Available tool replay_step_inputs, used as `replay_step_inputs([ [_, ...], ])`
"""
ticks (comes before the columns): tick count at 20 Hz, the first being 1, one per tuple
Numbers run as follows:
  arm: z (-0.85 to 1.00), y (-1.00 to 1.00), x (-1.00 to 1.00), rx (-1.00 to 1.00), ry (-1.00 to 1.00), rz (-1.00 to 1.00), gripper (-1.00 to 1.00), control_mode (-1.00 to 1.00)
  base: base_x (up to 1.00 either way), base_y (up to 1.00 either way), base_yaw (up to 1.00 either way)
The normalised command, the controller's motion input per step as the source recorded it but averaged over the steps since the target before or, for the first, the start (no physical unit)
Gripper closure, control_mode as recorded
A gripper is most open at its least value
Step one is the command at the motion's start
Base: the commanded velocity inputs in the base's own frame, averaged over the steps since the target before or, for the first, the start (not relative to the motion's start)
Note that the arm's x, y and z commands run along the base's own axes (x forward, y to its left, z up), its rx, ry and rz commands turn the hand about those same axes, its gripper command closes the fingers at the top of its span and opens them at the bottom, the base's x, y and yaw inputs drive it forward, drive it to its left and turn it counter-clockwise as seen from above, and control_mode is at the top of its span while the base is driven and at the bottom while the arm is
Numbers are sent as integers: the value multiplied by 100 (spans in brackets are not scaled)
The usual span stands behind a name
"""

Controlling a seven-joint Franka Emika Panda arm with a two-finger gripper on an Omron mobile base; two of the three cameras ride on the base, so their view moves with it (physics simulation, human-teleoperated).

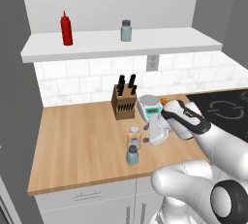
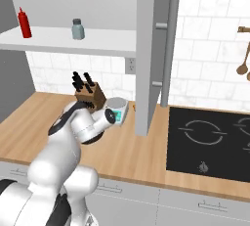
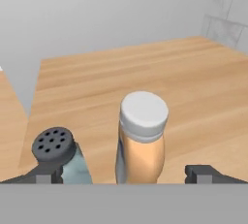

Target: Put the shaker and condiment bottle from the counter next to their counterparts in the cabinet.

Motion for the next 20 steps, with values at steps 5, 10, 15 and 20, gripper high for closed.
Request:
replay_step_inputs([
  [5,-17,11,7,0,0,0,-100,-100,0,0,0],
  [10,-18,4,19,2,0,0,-100,-100,0,0,0],
  [15,-21,4,20,4,0,0,-100,-100,0,0,0],
  [20,-31,22,10,6,6,0,-100,-100,0,0,0],
])
